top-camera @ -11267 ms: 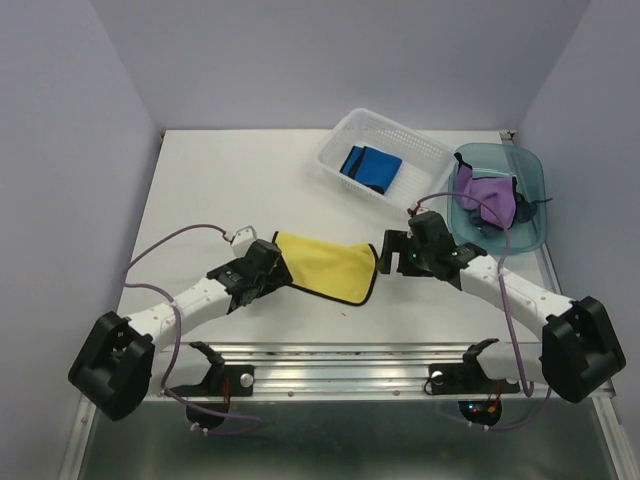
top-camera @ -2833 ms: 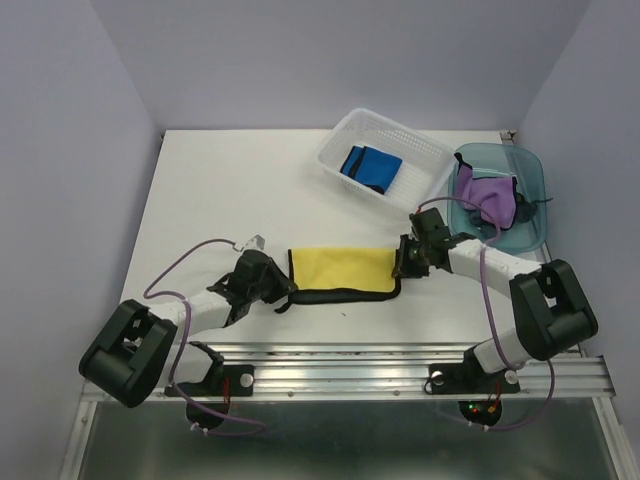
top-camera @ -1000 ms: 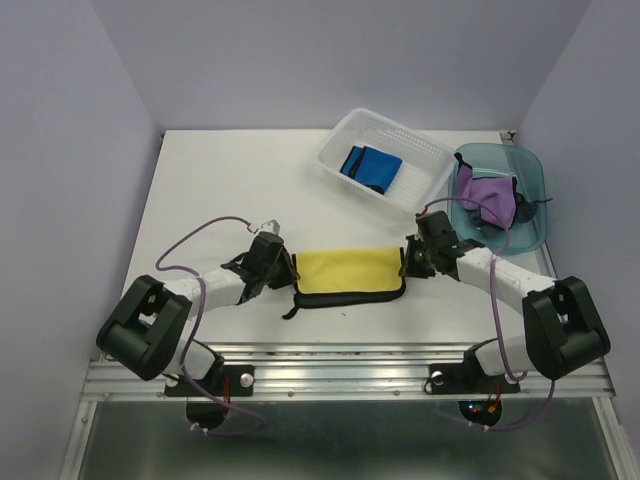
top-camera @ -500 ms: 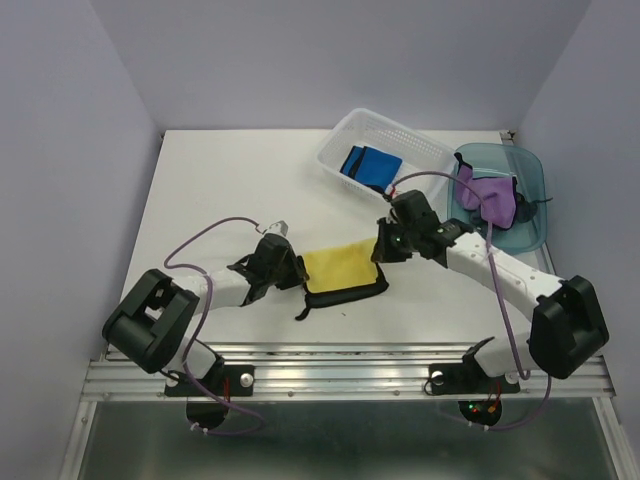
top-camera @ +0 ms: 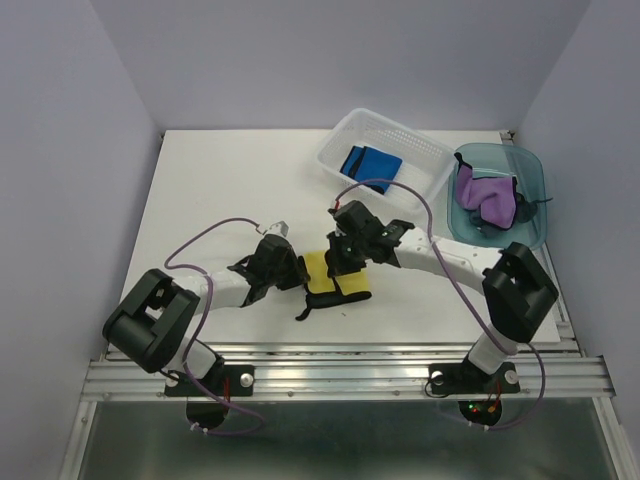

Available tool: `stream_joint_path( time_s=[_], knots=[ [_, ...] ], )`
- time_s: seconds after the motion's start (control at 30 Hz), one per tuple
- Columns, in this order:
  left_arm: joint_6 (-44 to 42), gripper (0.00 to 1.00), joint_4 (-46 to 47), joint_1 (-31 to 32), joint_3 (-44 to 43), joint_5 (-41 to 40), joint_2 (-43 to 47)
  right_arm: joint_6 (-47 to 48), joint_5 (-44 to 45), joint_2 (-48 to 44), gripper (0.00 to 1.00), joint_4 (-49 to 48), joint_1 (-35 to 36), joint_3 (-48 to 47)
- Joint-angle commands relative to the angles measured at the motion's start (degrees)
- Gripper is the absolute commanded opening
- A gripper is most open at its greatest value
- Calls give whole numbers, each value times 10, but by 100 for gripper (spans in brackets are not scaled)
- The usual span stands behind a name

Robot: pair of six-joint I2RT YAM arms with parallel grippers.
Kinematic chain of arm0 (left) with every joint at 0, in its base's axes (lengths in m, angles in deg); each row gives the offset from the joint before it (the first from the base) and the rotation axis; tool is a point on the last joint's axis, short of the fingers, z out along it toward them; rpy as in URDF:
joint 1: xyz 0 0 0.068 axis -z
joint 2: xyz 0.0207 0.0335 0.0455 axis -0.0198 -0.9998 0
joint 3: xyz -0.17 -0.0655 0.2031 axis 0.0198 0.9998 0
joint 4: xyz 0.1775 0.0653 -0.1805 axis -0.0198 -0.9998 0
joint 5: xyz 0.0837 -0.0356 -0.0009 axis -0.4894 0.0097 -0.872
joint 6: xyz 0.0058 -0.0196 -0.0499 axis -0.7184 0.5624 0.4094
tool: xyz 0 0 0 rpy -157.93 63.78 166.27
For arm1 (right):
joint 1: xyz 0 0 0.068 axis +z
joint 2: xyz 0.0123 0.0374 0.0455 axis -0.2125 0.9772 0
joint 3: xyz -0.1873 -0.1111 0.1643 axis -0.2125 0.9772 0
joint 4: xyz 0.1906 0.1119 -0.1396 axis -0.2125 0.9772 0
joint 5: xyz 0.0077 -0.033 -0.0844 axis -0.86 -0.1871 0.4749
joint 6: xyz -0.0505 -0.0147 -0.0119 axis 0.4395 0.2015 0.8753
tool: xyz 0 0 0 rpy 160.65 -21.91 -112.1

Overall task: Fold and stack the towels
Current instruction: Fold the towel

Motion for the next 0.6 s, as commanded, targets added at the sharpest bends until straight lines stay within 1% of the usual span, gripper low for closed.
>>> stream_joint_path(
  time_s=[0.0, 0.3, 0.57],
  knots=[
    [1, 0, 17, 3, 14, 6, 8, -32, -5, 25, 1, -52, 19, -50],
    [3, 0, 17, 3, 18, 7, 12, -63, -18, 81, 1, -88, 30, -75],
    [11, 0, 8, 3, 19, 3, 11, -93, -47, 127, 1, -130, 32, -88]
  ],
)
